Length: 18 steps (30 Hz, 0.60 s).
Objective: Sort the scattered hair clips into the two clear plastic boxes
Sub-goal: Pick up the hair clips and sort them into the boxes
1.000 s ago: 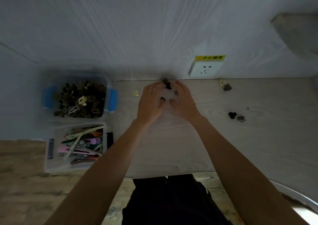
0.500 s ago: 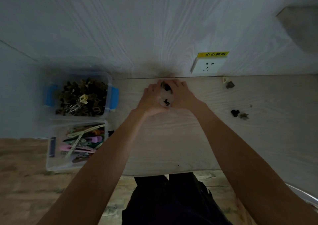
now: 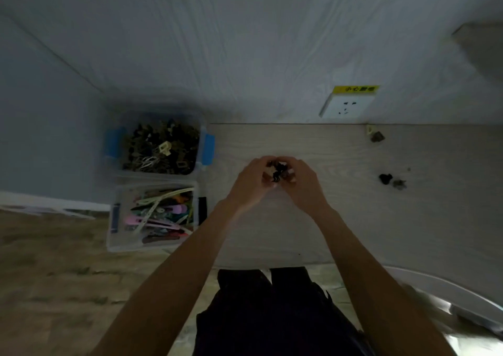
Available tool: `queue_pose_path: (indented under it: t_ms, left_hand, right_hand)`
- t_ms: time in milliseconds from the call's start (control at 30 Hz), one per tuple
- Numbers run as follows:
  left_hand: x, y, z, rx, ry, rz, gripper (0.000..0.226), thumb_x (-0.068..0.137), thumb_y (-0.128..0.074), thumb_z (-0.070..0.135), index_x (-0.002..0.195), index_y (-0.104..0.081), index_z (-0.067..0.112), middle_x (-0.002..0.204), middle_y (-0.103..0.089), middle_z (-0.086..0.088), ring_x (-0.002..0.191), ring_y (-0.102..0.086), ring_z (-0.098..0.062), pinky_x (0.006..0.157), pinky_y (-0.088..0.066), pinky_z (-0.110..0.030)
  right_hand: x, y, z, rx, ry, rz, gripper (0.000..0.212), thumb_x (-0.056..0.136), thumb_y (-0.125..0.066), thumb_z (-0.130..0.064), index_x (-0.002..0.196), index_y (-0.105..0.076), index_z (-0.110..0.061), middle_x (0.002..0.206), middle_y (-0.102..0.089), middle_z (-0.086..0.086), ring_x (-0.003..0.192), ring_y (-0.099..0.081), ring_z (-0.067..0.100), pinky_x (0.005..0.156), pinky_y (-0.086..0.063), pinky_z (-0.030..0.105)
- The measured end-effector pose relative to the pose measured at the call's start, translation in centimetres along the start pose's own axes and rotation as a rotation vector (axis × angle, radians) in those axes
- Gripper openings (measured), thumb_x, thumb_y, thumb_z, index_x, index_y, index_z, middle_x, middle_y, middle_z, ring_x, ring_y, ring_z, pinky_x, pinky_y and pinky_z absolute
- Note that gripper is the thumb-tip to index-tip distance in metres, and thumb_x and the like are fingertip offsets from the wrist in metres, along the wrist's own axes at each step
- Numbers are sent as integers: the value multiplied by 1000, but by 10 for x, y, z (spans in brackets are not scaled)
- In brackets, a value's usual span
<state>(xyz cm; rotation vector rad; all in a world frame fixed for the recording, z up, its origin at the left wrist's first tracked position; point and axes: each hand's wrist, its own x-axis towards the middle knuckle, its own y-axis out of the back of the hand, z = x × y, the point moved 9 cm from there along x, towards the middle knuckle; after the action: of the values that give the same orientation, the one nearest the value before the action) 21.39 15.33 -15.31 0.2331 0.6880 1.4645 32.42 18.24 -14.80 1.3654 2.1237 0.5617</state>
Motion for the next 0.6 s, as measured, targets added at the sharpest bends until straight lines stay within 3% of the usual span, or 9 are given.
queue_pose_path:
  t_ms: [67,167,233,333,433,467,600]
  left_hand:
    - [-13,30,8,-19,-62,100,46,83,-65,5,126,-49,12,118,-56,-10,92,-62,-19,87,-52,-31]
    - [-37,88,12,15,-128,242,46,84,-62,3,127,-48,10,116,-53,-6,89,-60,-14,79,-47,-9]
    - [-55,131,-2,42,-92,333,46,83,-63,8,126,-49,17,114,-52,1,88,-59,-11,78,-47,-11]
    - [-71,190,-31,84,-5,476,45,78,-70,15,119,-53,18,110,-58,-5,87,-60,-18,80,-51,-23]
    - [-77,231,-53,107,62,527,39,79,-68,14,116,-55,15,107,-63,-4,87,-59,-16,73,-43,-4]
    - [-78,242,-61,139,81,530,38,80,-67,13,117,-55,15,108,-63,-4,90,-59,-17,74,-43,-5]
    - [-82,255,-85,376,163,452,44,82,-63,19,124,-52,20,124,-54,-10,116,-48,-29,91,-42,-36]
  right_hand:
    - [-2,0,-30,78,58,8,40,81,-64,-5,119,-56,-15,111,-60,10,93,-60,24,84,-50,34]
    - [2,-12,-88,145,188,-23,41,81,-65,-4,120,-56,-16,113,-61,8,89,-59,14,82,-51,26]
    - [7,-34,-130,157,255,-68,41,82,-62,-2,120,-56,-12,115,-61,10,93,-59,17,83,-49,24]
    - [17,-72,-187,88,373,-135,41,80,-57,3,120,-57,-7,117,-62,16,104,-58,28,88,-44,30]
    - [30,-105,-233,-27,504,-160,41,80,-54,4,120,-57,-4,116,-63,18,107,-58,33,95,-45,42]
    - [36,-114,-242,-58,514,-169,42,81,-53,4,122,-56,-5,118,-62,17,109,-57,33,96,-44,43]
    - [44,-118,-238,-213,477,-124,48,84,-51,-1,130,-50,-11,129,-54,15,117,-47,34,98,-40,41]
